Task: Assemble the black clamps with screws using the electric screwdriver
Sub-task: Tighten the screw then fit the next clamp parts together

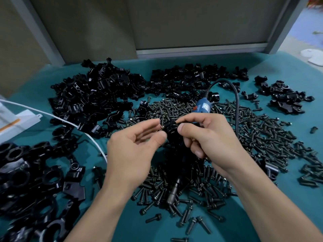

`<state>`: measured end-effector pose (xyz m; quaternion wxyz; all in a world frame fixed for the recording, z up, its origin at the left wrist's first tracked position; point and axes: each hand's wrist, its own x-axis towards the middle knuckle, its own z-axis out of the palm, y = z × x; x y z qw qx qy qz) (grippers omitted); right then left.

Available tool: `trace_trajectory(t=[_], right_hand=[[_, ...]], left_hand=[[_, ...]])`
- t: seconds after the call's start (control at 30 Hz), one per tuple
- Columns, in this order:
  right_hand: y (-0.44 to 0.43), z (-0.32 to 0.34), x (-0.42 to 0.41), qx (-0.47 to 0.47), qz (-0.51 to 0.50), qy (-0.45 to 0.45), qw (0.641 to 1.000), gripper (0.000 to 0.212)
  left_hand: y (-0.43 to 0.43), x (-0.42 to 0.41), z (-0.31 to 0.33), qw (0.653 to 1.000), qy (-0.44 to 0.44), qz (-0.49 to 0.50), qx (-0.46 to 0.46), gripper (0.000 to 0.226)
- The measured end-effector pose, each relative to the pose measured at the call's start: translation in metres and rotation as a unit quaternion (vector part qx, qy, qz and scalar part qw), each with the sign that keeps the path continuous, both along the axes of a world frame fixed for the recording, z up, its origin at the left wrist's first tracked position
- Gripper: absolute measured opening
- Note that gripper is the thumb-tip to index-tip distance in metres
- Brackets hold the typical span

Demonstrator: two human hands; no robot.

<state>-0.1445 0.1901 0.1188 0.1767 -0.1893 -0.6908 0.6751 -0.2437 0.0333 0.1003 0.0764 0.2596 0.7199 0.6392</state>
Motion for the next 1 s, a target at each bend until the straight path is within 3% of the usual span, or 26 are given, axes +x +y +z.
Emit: trace_trajectory(t=[0.07,0.2,0.37,0.63,0.77,0.83,0.9,1.0], right_hand=[[0.000,0.000,-0.001,-0.017,-0.013,-0.005,1.000,0.012],[0.003,0.003,0.002,0.047,0.014,-0.035,0.998,0.023],[0.004,0.003,0.005,0.170,0.073,-0.076,0.980,0.020],[0.007,0.005,0.005,0.141,0.131,-0.068,0.979,0.018],[0.010,0.001,0.004,0.114,0.092,-0.039,0.988,0.016],[0.010,-0.003,0.003,0.150,0.061,-0.028,0.986,0.017],[0.011,-0.006,0.004,0.186,0.056,-0.021,0.981,0.021],[0.009,-0.005,0.005,0.212,0.086,-0.016,0.973,0.022]], left_hand=[[0.003,0.000,0.001,0.989,-0.114,-0.092,0.027,0.028],[0.005,0.001,-0.002,0.991,-0.081,-0.101,0.022,0.036],[0.003,-0.001,-0.004,0.992,-0.090,-0.084,0.021,0.028],[0.006,0.003,-0.008,0.984,-0.138,-0.102,0.040,0.022],[0.006,0.001,-0.002,0.984,-0.137,-0.105,0.049,0.022],[0.004,-0.003,0.000,0.983,-0.145,-0.095,0.065,0.021],[0.003,-0.008,0.000,0.980,-0.167,-0.086,0.063,0.033],[0.003,-0.010,0.000,0.959,-0.247,-0.125,0.056,0.042]])
